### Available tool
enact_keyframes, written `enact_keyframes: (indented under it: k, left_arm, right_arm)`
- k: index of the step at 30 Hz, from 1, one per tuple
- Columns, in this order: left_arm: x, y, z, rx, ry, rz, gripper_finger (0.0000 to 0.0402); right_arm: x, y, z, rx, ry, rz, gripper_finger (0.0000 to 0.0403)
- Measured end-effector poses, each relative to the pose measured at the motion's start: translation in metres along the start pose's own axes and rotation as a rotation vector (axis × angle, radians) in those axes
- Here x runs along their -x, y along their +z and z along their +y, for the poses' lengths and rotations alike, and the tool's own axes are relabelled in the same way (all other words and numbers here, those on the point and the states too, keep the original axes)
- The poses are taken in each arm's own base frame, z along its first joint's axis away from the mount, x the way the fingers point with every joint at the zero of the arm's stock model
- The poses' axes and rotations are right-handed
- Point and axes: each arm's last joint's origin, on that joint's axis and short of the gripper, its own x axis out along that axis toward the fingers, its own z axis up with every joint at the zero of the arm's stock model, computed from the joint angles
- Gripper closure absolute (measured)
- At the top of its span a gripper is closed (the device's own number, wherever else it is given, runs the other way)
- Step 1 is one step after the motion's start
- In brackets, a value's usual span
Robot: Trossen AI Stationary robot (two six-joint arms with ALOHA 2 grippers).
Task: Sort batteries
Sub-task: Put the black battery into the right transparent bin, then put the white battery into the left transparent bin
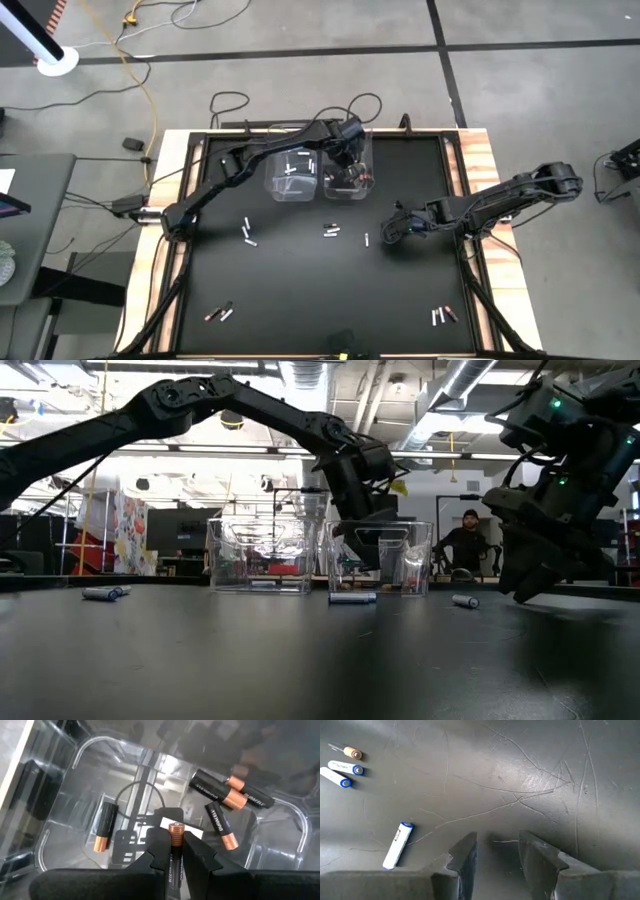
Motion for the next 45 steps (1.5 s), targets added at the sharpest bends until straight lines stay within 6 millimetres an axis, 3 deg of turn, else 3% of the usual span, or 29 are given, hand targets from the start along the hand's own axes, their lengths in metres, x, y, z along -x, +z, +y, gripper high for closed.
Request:
enact_keyframes:
  k: [12, 33, 40, 45]
  left_arm:
    - [0.000, -0.001, -0.006, -0.172, -0.002, 0.022, 0.0343]
    - [0.003, -0.002, -0.006, -0.147, 0.003, 0.041, 0.0328]
    - [0.047, 0.011, -0.003, -0.091, 0.013, -0.064, 0.0322]
    - [0.085, 0.019, 0.006, -0.023, 0.032, -0.155, 0.0285]
  right_arm:
    - [0.000, 0.000, 0.000, 0.000, 0.001, 0.001, 0.0239]
    - [0.000, 0.000, 0.000, 0.000, 0.000, 0.001, 0.0239]
    - [0.000, 0.000, 0.000, 0.000, 0.003, 0.001, 0.0239]
    - [0.000, 0.000, 0.000, 0.006, 0.003, 0.001, 0.0239]
